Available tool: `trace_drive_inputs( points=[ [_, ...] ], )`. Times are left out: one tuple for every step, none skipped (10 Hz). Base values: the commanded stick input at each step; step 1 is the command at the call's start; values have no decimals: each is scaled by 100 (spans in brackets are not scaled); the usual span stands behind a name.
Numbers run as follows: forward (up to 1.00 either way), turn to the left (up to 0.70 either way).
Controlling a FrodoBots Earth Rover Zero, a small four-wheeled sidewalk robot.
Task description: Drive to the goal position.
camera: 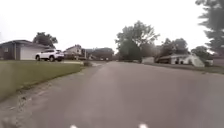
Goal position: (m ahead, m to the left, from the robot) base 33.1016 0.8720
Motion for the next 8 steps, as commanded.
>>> trace_drive_inputs(
  points=[
    [100, 0],
    [100, 0],
    [100, 0],
    [100, 0],
    [100, 0],
    [100, 0],
    [100, 0],
    [100, 0]
  ],
)
